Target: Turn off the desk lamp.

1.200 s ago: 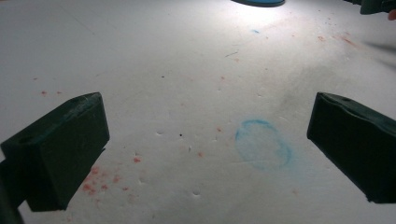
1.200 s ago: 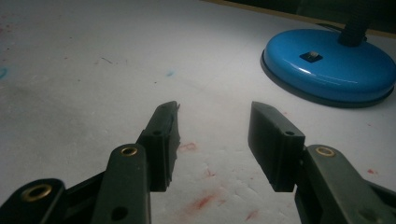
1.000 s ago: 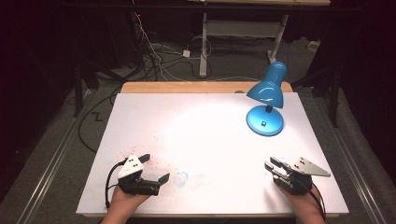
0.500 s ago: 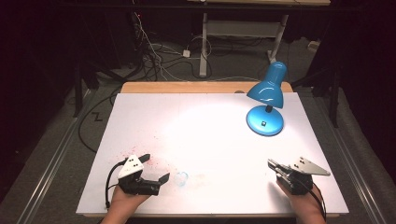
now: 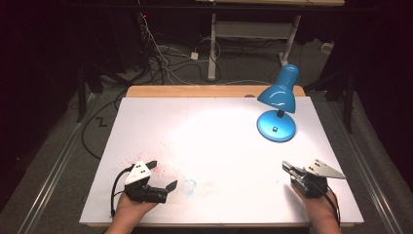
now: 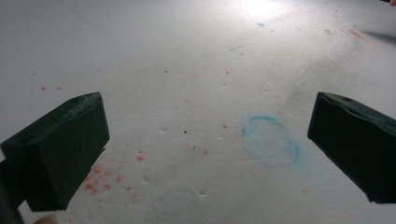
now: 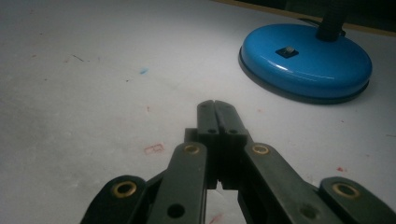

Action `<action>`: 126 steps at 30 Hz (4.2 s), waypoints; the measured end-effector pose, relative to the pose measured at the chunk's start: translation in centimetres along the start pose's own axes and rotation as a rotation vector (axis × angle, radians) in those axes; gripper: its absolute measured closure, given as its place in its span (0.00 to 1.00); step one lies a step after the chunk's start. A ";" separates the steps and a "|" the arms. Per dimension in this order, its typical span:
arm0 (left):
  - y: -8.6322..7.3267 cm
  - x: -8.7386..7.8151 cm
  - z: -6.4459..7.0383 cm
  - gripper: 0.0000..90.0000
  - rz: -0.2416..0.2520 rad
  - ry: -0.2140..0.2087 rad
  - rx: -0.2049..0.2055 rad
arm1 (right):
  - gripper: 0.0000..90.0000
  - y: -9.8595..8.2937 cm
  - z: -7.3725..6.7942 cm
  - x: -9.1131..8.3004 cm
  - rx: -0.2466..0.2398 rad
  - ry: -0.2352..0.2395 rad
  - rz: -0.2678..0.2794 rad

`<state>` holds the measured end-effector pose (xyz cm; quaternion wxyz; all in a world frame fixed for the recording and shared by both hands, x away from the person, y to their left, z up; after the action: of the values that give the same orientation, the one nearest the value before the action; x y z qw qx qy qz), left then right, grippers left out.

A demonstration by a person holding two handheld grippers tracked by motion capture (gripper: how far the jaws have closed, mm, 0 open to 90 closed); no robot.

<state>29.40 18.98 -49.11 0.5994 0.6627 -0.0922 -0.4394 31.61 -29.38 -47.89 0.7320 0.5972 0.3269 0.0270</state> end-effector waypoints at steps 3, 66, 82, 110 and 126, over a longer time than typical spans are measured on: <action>-0.1 0.2 0.0 0.00 -0.011 0.004 0.018 | 1.00 0.4 0.4 0.5 0.015 -0.010 0.001; -0.6 0.9 -0.7 0.00 0.026 -0.037 -0.006 | 1.00 5.6 7.3 12.2 0.175 -0.104 -0.075; -0.6 1.0 -0.6 0.00 0.022 -0.037 -0.002 | 1.00 5.6 7.3 12.2 0.173 -0.110 -0.074; -0.5 1.0 -0.6 0.00 0.014 -0.044 0.001 | 1.00 5.7 7.3 12.0 0.161 -0.121 -0.078; -0.4 0.9 -0.8 0.00 0.021 -0.050 -0.010 | 1.00 6.6 3.3 9.4 0.114 -0.039 -0.016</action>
<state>30.29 19.03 -50.02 0.6050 0.6475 -0.1118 -0.4497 42.99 -26.28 -45.92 0.7032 0.6356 0.3185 -0.0091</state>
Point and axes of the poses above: each handheld gripper's, and its own axes: x roughly forward along the jaws, y roughly out of its top, z roughly to its right, the point moved 1 cm from there along x, roughly forward along the jaws
